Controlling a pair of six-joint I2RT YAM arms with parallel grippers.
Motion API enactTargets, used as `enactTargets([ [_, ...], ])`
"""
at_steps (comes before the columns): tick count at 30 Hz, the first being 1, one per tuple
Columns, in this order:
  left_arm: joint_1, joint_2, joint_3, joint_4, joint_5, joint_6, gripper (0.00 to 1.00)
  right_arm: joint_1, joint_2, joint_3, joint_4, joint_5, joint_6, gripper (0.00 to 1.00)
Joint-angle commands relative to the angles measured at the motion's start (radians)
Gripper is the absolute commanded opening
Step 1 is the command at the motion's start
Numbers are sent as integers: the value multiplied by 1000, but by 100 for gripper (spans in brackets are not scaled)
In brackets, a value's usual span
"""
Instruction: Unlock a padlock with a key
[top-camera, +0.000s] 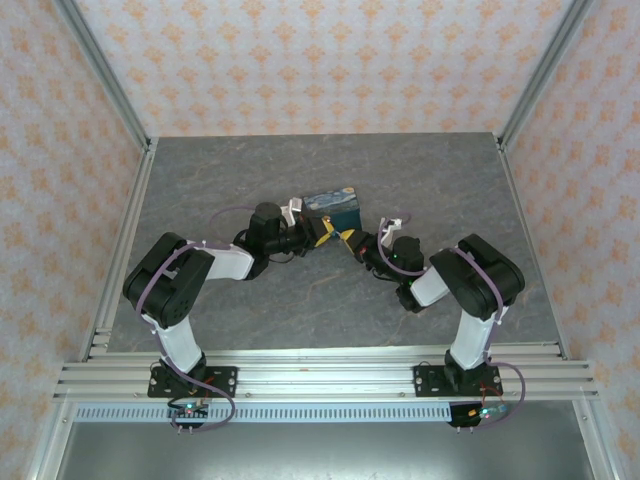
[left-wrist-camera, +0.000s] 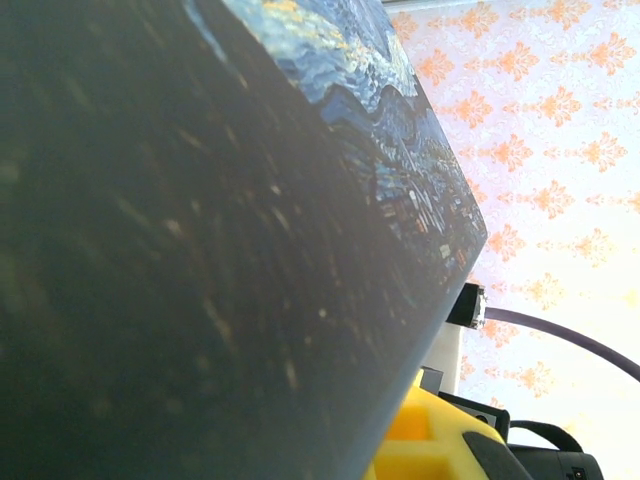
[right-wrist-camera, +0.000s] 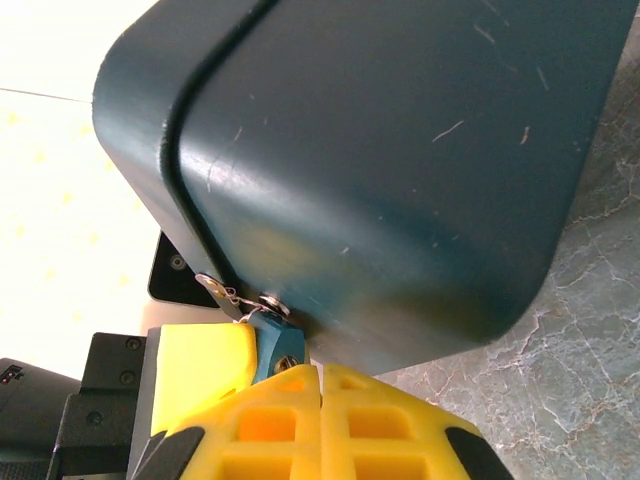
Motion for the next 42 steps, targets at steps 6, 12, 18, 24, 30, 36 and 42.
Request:
enactTargets([
  [6, -23, -53, 28, 20, 112, 34, 0, -8, -43, -19, -15, -65, -19, 0],
  [12, -16, -52, 30, 2, 130, 55, 0, -30, -58, -27, -30, -91, -21, 0],
  [18, -11, -51, 39, -1, 147, 59, 0, -46, -73, -42, -44, -116, -32, 0],
  [24, -7, -48, 45, -4, 156, 57, 0, -48, -74, -51, -46, -122, -39, 0],
  [30, -5, -43, 45, -5, 156, 57, 0, -47, -74, -62, -51, -122, -45, 0],
  [36, -6, -44, 45, -11, 161, 62, 0, -48, -73, -64, -60, -121, -50, 0],
  [42, -4, -48, 46, -26, 166, 74, 0, -51, -84, -59, -85, -134, -69, 0],
])
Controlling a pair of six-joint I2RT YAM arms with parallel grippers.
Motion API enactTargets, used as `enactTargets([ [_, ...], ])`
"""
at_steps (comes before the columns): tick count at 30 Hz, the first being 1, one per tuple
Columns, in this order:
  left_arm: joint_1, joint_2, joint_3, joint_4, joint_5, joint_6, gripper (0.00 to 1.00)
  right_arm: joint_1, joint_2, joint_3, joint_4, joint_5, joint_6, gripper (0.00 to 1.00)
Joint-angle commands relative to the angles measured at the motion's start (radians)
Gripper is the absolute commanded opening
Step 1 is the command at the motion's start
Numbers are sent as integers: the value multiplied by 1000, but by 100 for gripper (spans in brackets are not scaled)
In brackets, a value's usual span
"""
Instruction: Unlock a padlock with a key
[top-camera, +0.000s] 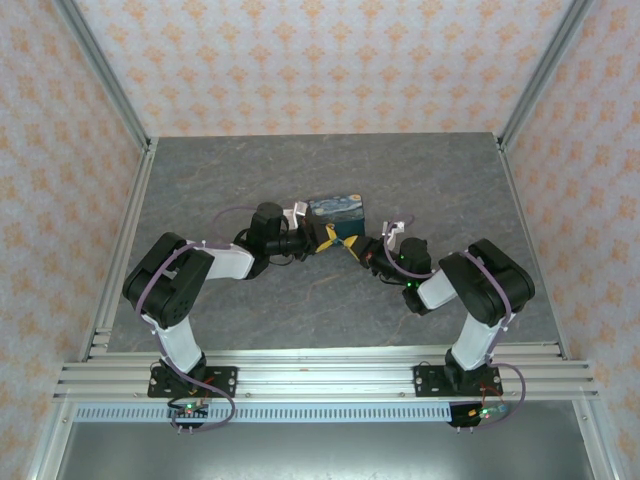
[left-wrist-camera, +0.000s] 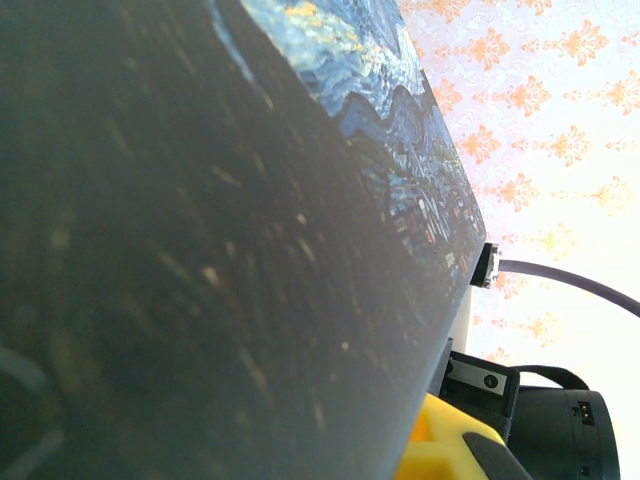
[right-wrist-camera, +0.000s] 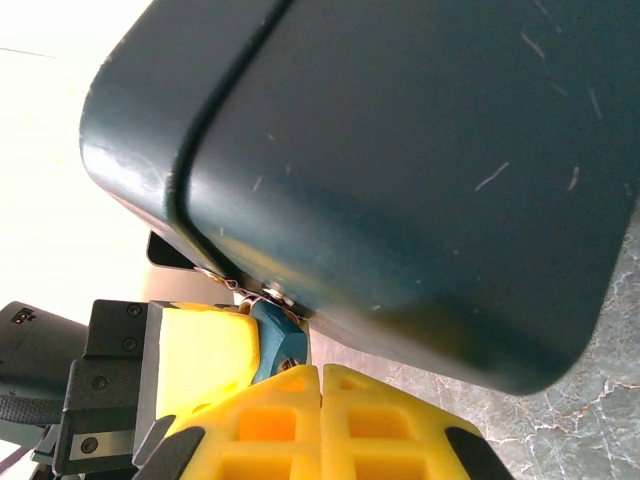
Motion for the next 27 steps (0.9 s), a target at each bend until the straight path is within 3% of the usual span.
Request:
enactTargets([
  [1, -4, -47, 36, 32, 66, 25, 0, -8, -22, -10, -30, -17, -40, 0],
  [15, -3, -37, 37, 22, 63, 26, 0, -14, -117, -58, -89, 5, -44, 0],
  [27, -3, -29, 42, 23, 64, 25, 0, -9, -102, -11, -91, -1, -22, 0],
])
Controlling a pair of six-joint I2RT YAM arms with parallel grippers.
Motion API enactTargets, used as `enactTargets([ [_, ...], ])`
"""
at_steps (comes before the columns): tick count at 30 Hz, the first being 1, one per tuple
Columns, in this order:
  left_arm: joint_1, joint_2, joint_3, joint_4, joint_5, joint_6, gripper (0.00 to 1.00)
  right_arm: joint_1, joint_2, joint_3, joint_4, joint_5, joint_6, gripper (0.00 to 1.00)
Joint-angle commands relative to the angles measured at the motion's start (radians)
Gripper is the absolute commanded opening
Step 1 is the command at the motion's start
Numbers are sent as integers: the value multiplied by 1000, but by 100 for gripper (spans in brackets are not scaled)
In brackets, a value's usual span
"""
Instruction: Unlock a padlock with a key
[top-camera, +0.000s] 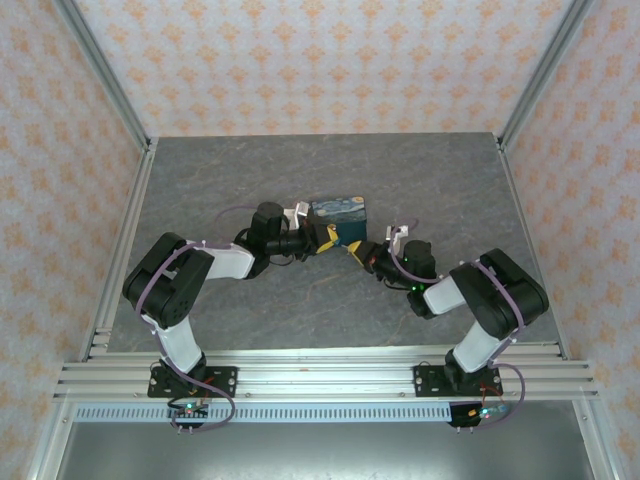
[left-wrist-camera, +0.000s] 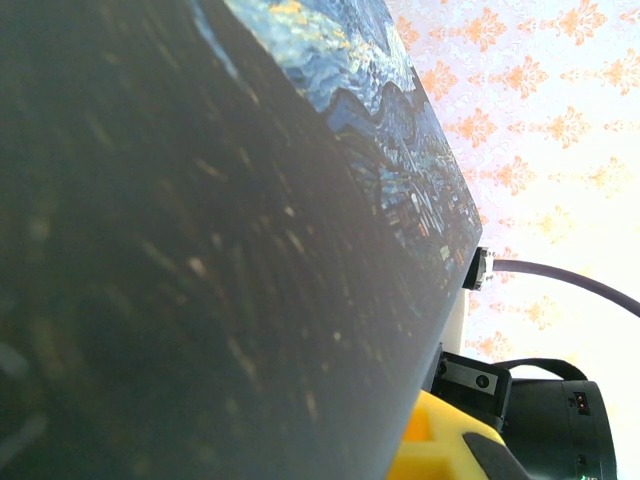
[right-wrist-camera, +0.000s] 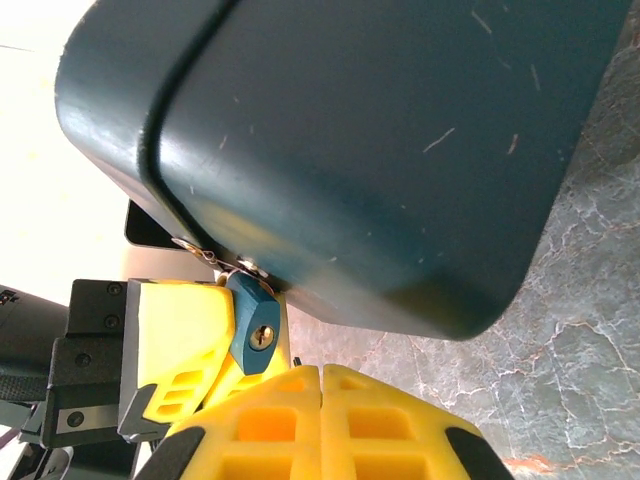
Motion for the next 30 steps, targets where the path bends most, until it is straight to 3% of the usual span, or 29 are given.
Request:
enactTargets([
  [1, -1, -29, 36, 29, 35, 14, 0, 2, 1, 37, 20, 4, 2, 0],
  [30, -1, -27, 32, 39, 28, -5, 0, 33, 40, 46, 17, 38, -11, 0],
])
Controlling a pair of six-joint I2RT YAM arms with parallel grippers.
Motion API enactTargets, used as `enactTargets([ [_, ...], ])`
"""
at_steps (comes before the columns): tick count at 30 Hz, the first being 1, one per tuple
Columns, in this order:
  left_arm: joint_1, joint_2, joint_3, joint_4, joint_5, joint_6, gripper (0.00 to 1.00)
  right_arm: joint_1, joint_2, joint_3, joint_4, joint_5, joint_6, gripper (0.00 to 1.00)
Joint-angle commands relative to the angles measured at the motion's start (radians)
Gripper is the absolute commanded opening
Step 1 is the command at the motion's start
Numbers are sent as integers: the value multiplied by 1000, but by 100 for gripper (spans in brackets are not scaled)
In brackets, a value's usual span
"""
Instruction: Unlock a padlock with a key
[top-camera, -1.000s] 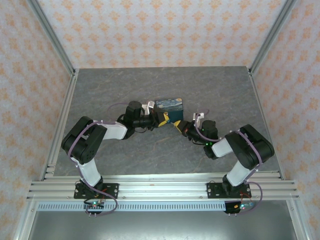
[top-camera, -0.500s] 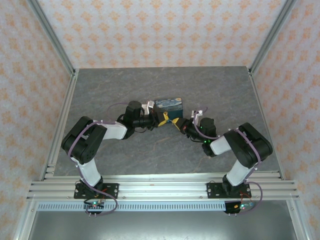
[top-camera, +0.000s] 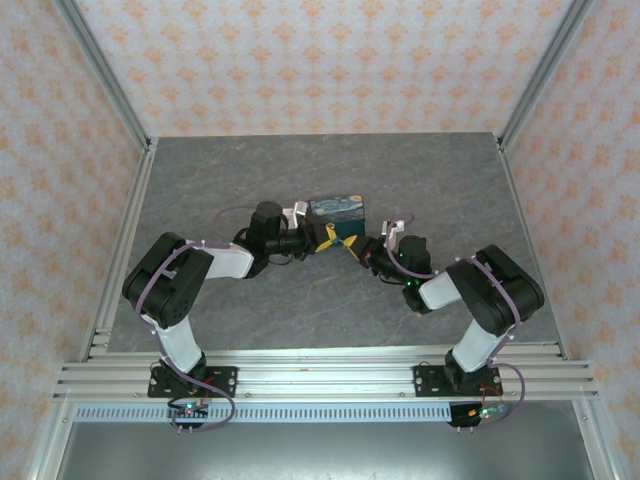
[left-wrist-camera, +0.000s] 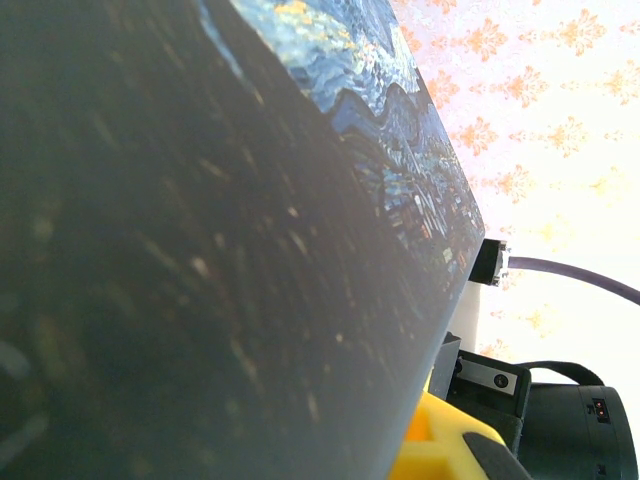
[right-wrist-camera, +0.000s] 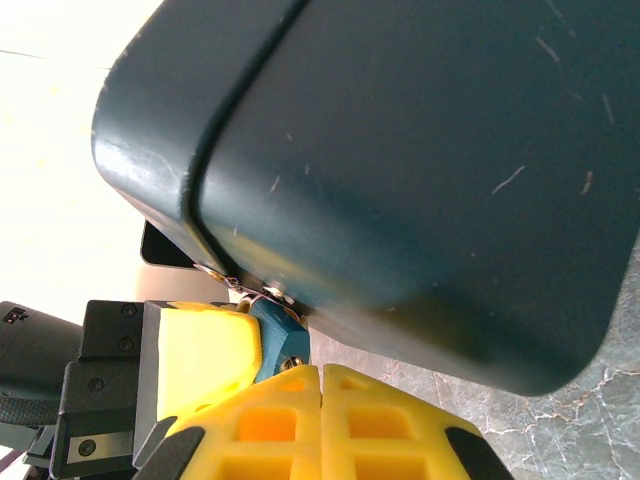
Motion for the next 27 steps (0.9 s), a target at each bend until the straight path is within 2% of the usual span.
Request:
enactTargets([
  [1, -8, -26, 32, 40, 33, -1, 0, 10, 11, -7, 20, 10, -18, 0],
  [27, -7, -30, 32, 18, 33, 14, 0, 7, -18, -3, -11, 17, -21, 0],
])
